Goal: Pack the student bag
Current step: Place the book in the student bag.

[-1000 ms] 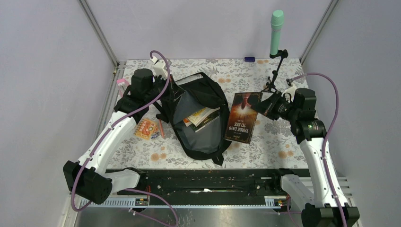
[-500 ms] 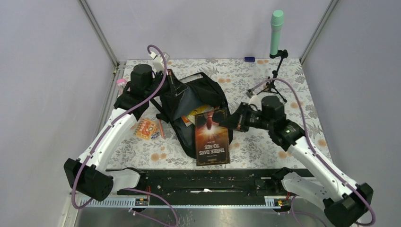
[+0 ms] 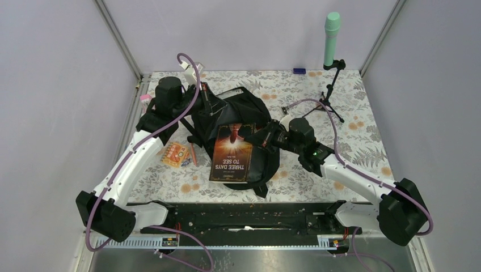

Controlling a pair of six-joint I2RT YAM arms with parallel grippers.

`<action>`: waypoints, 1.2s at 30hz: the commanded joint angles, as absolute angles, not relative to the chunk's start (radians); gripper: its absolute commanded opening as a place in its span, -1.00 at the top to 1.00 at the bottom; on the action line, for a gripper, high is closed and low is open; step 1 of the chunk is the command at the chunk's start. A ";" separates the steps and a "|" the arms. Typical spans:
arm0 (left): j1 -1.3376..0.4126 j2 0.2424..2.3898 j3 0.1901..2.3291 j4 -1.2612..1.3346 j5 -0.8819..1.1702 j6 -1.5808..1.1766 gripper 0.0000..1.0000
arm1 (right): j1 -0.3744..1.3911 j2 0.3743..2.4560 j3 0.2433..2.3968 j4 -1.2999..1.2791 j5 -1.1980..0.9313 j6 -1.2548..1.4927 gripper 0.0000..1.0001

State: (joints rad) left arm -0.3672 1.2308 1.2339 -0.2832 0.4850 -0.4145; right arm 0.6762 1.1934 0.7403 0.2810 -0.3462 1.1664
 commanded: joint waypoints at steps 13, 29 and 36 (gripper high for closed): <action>-0.364 1.107 1.202 -0.056 0.563 -0.389 1.00 | 0.725 1.242 0.536 0.596 0.039 1.424 1.00; -0.364 1.021 1.142 -0.014 0.575 -0.343 1.00 | 0.730 1.233 0.506 0.488 0.338 1.512 1.00; -0.364 1.009 1.138 -0.014 0.562 -0.341 1.00 | 0.731 1.218 0.492 0.459 0.403 1.528 1.00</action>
